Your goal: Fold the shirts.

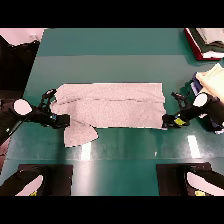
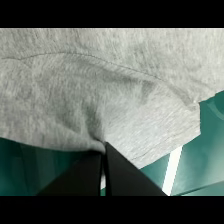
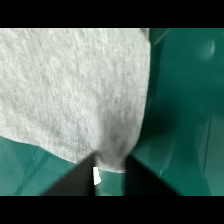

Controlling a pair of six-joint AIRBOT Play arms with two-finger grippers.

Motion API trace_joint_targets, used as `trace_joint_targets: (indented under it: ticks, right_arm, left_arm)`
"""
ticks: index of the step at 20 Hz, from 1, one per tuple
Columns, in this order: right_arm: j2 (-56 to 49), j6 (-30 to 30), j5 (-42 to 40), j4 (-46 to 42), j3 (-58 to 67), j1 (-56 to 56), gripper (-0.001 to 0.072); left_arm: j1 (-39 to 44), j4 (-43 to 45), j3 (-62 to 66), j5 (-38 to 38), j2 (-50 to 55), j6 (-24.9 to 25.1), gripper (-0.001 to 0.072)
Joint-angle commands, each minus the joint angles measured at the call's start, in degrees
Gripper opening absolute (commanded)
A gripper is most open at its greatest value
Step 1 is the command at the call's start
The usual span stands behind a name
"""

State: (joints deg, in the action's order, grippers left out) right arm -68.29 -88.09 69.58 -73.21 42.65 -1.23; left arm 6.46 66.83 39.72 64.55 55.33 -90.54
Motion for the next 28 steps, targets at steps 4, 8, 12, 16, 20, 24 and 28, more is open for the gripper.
trace_joint_targets:
  ticks: [4, 8, 12, 16, 20, 24, 28]
  right_arm:
    - [4.2, 1.7, 2.2, -0.6, -0.2, -0.2, 0.0011]
    - [15.5, 1.7, 15.0, -4.5, -0.2, -5.2, 0.0008]
    - [25.7, 1.7, 20.6, -4.4, -0.2, -11.3, 0.0008]
    - [30.7, 1.6, 18.3, -4.3, -0.2, -12.9, 0.0008]
    - [29.7, 1.6, 10.4, -0.2, -0.2, -12.9, 0.0007]
    - [23.1, 1.7, 3.0, 5.8, -0.1, -12.9, 0.0008]
    - [15.8, 2.1, -1.5, 8.0, 4.0, -12.2, 0.0007]
  left_arm:
    - [0.0, 0.3, 1.9, 4.4, -0.2, 1.9, 0.0022]
    - [0.0, 0.0, 4.9, 9.8, -6.0, 2.7, 0.0021]
    - [0.0, -2.6, 4.9, 17.8, -15.9, 0.9, 0.0022]
    - [0.0, -3.5, 4.9, 16.2, -17.8, 1.0, 0.0023]
    - [0.0, -2.3, 4.9, 1.5, -17.7, 2.1, 0.0023]
    - [0.0, 1.2, 4.9, -8.8, -17.6, 1.9, 0.0023]
    - [0.0, 7.0, 4.9, -14.6, -16.5, -1.0, 0.0023]
